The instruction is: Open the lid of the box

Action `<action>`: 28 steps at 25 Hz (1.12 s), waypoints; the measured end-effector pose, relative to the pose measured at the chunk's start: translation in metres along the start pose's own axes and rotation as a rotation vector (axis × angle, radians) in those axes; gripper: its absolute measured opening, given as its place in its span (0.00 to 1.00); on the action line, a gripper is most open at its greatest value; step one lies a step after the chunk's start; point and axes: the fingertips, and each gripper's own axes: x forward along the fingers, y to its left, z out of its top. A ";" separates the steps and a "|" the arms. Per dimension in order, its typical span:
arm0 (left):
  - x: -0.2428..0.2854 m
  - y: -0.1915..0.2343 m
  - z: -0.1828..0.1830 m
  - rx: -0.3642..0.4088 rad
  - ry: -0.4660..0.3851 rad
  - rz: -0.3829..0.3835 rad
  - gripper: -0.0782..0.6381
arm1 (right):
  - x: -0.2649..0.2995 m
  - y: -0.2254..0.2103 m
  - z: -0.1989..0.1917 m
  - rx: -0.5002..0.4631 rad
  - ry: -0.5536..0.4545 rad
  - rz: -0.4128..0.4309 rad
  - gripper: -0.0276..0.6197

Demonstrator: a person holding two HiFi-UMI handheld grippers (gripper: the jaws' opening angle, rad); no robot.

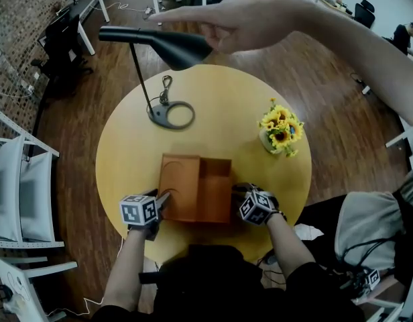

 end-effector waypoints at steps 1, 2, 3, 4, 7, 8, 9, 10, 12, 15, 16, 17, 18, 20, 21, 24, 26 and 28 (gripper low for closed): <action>-0.001 0.001 0.000 -0.008 -0.006 -0.003 0.40 | 0.000 0.000 0.000 0.002 0.001 -0.007 0.16; -0.001 0.001 -0.001 -0.014 -0.012 -0.006 0.40 | 0.000 0.000 -0.001 0.014 0.002 -0.019 0.17; -0.002 0.001 -0.001 -0.017 -0.019 -0.007 0.40 | 0.001 -0.001 -0.002 0.034 0.003 -0.032 0.17; -0.002 0.001 -0.001 -0.016 -0.025 -0.007 0.40 | 0.001 -0.002 -0.003 0.055 0.004 -0.044 0.18; -0.002 -0.001 0.001 0.007 -0.041 0.001 0.40 | -0.009 -0.006 -0.005 0.062 0.020 -0.071 0.21; -0.002 -0.001 0.002 0.017 -0.046 0.006 0.40 | -0.015 -0.008 -0.004 0.057 0.018 -0.083 0.21; -0.002 -0.001 0.002 0.026 -0.051 0.012 0.40 | -0.022 -0.010 -0.002 0.059 0.009 -0.097 0.21; -0.002 -0.001 0.002 0.034 -0.055 0.019 0.40 | -0.028 -0.013 -0.001 0.073 -0.005 -0.115 0.21; -0.003 -0.001 0.002 0.050 -0.065 0.037 0.40 | -0.041 -0.020 -0.001 0.134 -0.049 -0.154 0.21; -0.003 -0.002 0.004 0.071 -0.078 0.059 0.40 | -0.058 -0.027 0.000 0.258 -0.145 -0.203 0.21; -0.003 -0.002 0.005 0.076 -0.081 0.064 0.40 | -0.066 -0.028 0.004 0.281 -0.175 -0.219 0.21; -0.002 -0.001 0.005 0.079 -0.082 0.068 0.40 | -0.076 -0.028 0.010 0.291 -0.200 -0.235 0.21; -0.002 -0.001 0.005 0.080 -0.082 0.070 0.40 | -0.087 -0.028 0.017 0.287 -0.221 -0.249 0.21; 0.000 0.000 0.004 0.079 -0.079 0.064 0.40 | -0.108 -0.026 0.031 0.268 -0.260 -0.273 0.21; 0.001 0.001 0.004 0.077 -0.078 0.059 0.40 | -0.116 -0.025 0.037 0.272 -0.285 -0.286 0.21; -0.001 0.002 0.003 0.067 -0.090 0.056 0.40 | -0.140 -0.020 0.055 0.330 -0.390 -0.319 0.21; -0.012 0.002 0.008 0.065 -0.134 0.066 0.38 | -0.157 -0.017 0.067 0.380 -0.459 -0.338 0.21; -0.030 -0.002 0.019 0.069 -0.215 0.067 0.36 | -0.173 -0.016 0.075 0.410 -0.505 -0.355 0.21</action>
